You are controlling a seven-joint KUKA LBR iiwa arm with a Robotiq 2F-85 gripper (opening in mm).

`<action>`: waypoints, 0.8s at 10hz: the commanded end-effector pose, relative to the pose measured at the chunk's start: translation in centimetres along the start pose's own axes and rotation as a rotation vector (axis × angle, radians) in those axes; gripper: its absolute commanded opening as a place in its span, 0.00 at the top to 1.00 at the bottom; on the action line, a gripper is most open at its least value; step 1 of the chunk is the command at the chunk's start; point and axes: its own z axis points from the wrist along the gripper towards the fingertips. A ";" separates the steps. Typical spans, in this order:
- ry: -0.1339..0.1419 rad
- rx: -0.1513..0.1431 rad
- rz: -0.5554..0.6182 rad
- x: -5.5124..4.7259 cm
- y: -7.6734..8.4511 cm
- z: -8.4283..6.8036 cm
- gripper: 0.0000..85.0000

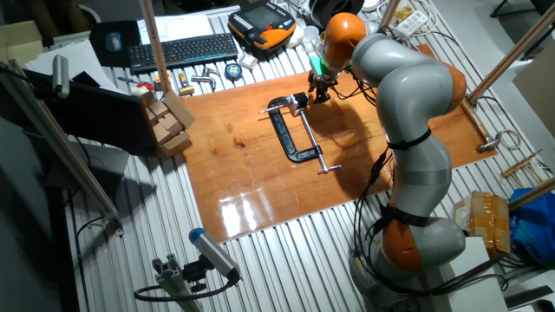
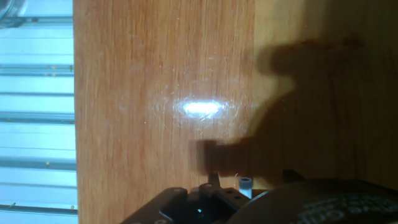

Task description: Sharpen the pencil with a pencil sharpener

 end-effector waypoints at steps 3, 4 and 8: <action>-0.001 -0.001 0.012 0.1 0.0 0.3 0.40; -0.001 -0.001 0.015 0.1 0.0 0.5 0.40; -0.003 0.005 0.015 0.1 -0.1 1.3 0.40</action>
